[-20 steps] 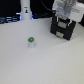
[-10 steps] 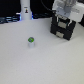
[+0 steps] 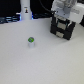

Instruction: Open the kcup holder, insert the kcup into the holder, and close the kcup holder

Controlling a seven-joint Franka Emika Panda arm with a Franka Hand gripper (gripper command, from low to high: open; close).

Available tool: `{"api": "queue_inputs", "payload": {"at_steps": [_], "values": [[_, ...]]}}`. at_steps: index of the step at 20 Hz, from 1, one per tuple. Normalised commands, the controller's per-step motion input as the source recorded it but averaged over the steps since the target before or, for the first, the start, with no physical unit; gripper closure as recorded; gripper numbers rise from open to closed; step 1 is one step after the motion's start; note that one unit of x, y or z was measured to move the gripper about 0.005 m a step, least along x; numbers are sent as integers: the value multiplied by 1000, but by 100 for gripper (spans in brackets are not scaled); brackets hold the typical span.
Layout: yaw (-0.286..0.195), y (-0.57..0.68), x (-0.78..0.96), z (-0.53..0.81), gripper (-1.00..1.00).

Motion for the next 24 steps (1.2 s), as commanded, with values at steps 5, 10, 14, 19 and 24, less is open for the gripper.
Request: {"api": "queue_inputs", "payload": {"at_steps": [5,10,14,19,24], "values": [[-65,-258,897,175,100],[-71,-327,933,232,100],[-68,-321,944,295,100],[-67,-331,942,242,100],[-71,-343,934,227,100]]}}
